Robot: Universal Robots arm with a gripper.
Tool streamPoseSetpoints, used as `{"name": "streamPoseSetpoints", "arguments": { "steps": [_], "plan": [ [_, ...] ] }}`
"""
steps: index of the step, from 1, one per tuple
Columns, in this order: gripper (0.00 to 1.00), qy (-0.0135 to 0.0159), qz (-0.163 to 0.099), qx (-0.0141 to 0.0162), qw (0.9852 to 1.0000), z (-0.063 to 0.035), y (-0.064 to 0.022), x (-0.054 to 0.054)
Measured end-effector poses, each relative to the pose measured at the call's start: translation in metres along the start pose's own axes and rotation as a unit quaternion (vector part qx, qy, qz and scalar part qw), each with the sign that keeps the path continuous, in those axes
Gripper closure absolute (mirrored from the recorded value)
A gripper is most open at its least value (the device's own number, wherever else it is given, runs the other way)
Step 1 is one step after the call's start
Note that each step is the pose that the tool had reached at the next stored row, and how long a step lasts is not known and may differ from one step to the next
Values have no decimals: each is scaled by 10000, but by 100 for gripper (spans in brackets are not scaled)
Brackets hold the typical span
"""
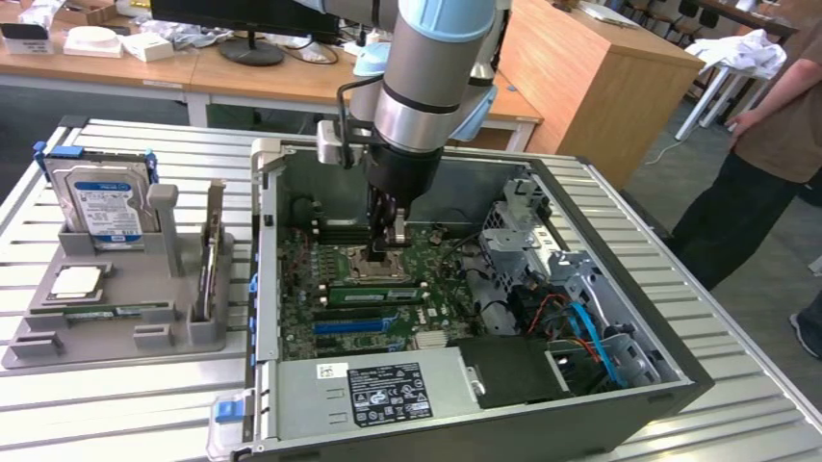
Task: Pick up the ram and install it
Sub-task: 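Press down the ram until it locks into place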
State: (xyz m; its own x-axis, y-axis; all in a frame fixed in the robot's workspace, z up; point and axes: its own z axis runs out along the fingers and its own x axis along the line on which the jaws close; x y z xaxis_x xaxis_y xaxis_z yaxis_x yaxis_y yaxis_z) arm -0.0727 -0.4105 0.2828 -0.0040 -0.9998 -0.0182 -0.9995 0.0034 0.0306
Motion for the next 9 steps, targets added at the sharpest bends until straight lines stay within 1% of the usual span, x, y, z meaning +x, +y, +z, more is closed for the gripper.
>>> {"name": "streamPoseSetpoints", "arguments": {
  "steps": [9],
  "plan": [
    [90, 0, 0, -1, 10000, 61, -2, 2]
  ]
}}
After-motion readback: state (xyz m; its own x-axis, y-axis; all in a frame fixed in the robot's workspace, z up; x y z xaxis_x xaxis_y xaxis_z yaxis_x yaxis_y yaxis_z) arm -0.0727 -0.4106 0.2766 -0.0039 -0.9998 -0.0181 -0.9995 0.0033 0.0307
